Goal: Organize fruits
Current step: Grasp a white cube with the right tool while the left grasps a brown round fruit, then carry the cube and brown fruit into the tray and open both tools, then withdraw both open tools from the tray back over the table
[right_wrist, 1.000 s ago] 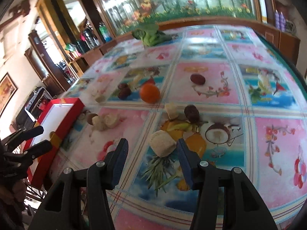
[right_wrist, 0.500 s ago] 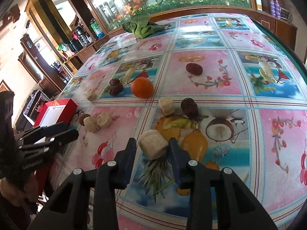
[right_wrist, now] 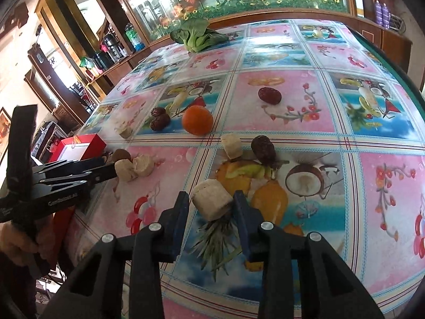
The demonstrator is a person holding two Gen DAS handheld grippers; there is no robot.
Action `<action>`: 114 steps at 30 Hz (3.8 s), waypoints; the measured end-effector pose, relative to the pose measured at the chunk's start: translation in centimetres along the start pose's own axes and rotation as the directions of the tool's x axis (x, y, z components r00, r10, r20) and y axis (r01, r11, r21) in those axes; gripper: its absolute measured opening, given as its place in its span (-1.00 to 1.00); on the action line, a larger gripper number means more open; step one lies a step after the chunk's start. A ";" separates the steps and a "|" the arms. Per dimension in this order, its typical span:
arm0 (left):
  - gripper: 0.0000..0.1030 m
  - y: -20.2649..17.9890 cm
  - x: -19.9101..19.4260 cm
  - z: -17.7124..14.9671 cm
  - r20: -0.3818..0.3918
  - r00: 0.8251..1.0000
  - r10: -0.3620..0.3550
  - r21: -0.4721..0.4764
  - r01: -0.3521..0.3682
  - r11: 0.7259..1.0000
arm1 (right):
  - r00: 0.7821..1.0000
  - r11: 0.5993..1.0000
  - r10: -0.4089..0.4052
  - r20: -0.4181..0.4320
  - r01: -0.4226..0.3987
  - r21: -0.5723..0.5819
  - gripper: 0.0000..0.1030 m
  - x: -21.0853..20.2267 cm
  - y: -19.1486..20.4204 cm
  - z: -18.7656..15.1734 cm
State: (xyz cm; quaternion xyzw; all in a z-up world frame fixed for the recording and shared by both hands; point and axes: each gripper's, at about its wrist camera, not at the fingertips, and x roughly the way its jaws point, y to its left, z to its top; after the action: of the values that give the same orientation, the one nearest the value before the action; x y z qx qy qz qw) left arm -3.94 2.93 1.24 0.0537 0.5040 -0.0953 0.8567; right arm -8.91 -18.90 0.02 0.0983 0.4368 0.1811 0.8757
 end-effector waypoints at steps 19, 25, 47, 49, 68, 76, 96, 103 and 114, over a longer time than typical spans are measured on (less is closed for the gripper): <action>-0.45 -1.3 1.0 1.8 0.044 0.997 -0.069 0.007 0.069 0.998 | 1.000 1.000 -0.023 -0.003 0.023 -0.021 -0.35 0.2 0.6 0.0; -0.45 -1.2 0.6 1.3 0.052 0.994 -0.095 -0.007 0.095 0.995 | 0.997 0.995 -0.074 -0.005 0.074 -0.065 -0.40 0.3 1.5 -0.1; -0.45 7.2 -12.1 -10.6 0.260 0.965 0.019 -0.145 0.019 0.989 | 0.978 0.966 0.204 0.041 -0.194 -0.173 -0.41 -1.3 11.1 -1.2; -0.45 8.8 -12.4 -11.6 0.256 0.965 0.062 -0.184 -0.014 0.983 | 0.972 0.953 0.232 0.045 -0.218 -0.210 -0.41 -1.3 13.0 -1.6; -0.45 14.5 -11.2 -14.4 0.216 0.941 0.260 -0.299 -0.190 0.935 | 0.956 0.856 0.281 -0.090 -0.292 -0.428 -0.40 3.7 24.5 -3.4; -0.45 14.5 -10.8 -14.3 0.198 0.935 0.295 -0.294 -0.231 0.928 | 0.959 0.868 0.266 -0.099 -0.283 -0.409 -0.40 4.5 24.3 -3.3; 0.27 13.7 -11.3 -13.7 0.172 0.907 0.385 -0.293 -0.325 0.899 | 0.950 0.896 0.309 -0.040 -0.305 -0.323 -0.12 2.3 21.1 -2.7; 0.50 12.3 -11.8 -12.9 0.192 0.897 0.397 -0.270 -0.341 0.901 | 0.959 0.929 0.283 0.016 -0.270 -0.252 -0.12 0.9 17.1 -1.6; 0.53 9.7 -11.7 -11.3 0.202 0.896 0.396 -0.211 -0.355 0.911 | 0.969 0.973 0.218 0.118 -0.207 -0.100 -0.12 -1.8 9.2 0.0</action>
State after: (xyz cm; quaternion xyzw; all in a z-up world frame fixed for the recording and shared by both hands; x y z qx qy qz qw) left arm -17.01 15.78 5.96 0.0658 0.3827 0.1098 0.9150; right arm -12.09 -11.18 4.41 0.1178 0.3583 0.2861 0.8809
